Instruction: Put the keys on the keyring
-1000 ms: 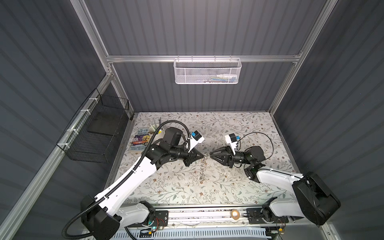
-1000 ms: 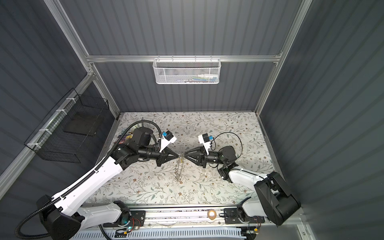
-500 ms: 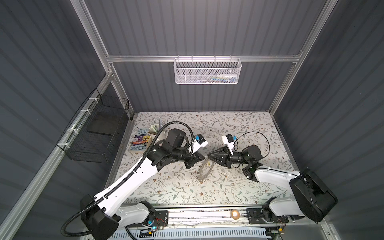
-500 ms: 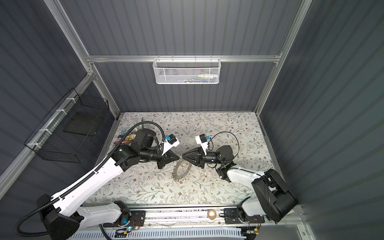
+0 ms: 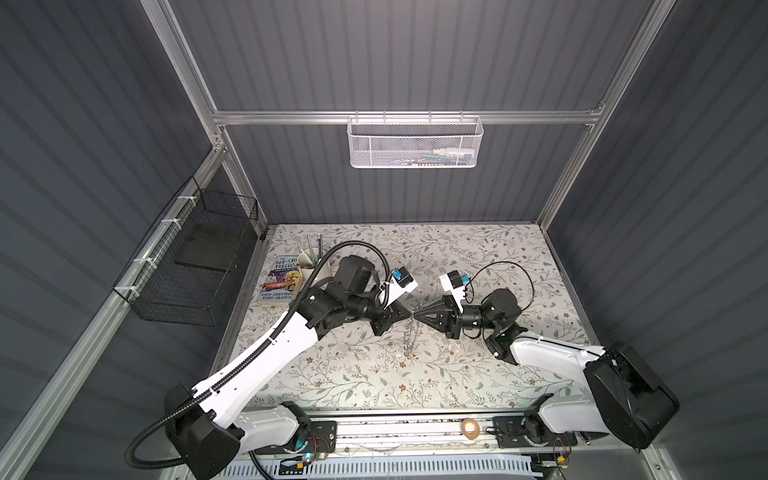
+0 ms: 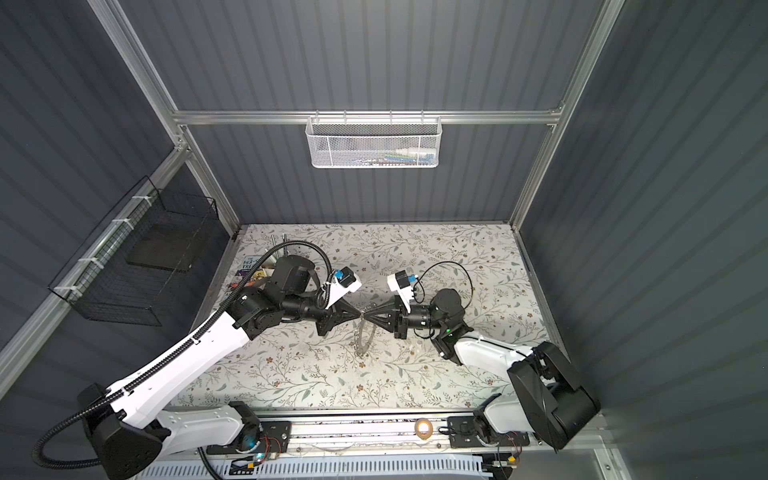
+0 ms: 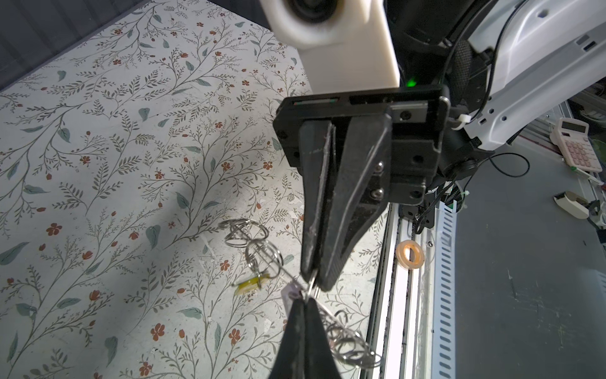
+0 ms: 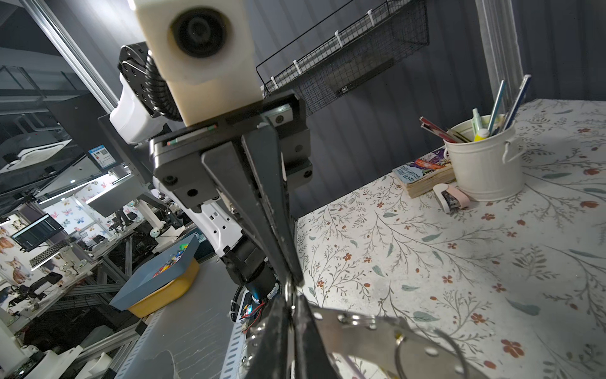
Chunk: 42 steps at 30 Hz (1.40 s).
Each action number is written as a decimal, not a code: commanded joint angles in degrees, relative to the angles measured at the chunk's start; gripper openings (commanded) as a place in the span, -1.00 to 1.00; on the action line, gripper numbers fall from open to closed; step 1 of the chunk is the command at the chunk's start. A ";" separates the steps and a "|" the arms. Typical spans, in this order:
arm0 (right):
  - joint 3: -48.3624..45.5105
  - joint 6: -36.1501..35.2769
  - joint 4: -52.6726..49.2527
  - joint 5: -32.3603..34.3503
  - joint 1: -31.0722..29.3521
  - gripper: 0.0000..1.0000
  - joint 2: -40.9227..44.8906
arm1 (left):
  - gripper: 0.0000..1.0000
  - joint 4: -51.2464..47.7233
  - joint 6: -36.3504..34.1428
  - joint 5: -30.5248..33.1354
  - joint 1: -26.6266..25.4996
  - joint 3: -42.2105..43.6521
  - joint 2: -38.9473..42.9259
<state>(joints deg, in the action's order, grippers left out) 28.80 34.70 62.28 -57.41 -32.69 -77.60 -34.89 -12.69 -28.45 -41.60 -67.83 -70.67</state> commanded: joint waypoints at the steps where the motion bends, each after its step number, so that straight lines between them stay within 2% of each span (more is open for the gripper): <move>1: 1.65 -1.17 -1.51 0.27 -0.59 -0.86 0.50 | -1.00 0.57 -0.85 0.06 -0.34 -1.45 -0.83; 8: 1.52 -2.33 -3.37 0.68 -0.78 -0.70 1.19 | -1.00 1.27 -0.58 -0.39 -0.50 -0.93 -1.09; 20: 2.40 -1.68 -3.84 0.13 -0.64 -0.69 1.26 | -1.00 0.92 -0.85 -0.94 -0.60 -0.62 -1.47; 28: 2.07 -1.48 -3.50 0.26 -0.71 -1.00 0.95 | -1.00 0.96 -0.85 -0.92 -0.59 -0.72 -1.48; 36: 1.64 -1.61 -2.99 0.75 -0.73 -1.00 1.05 | -1.00 1.86 0.87 -1.36 -0.60 -0.27 -1.02; 39: 0.92 -1.12 -0.74 1.39 -0.79 -1.00 1.22 | -0.67 3.30 2.83 -0.02 -0.63 0.63 0.27; 42: -0.23 0.89 5.34 1.00 -0.76 -1.00 0.81 | -0.57 5.08 5.55 1.69 -0.02 1.86 2.23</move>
<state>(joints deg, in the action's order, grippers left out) 29.30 33.69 60.58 -56.10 -33.06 -76.49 -33.01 -9.85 -27.33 -41.80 -66.98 -70.89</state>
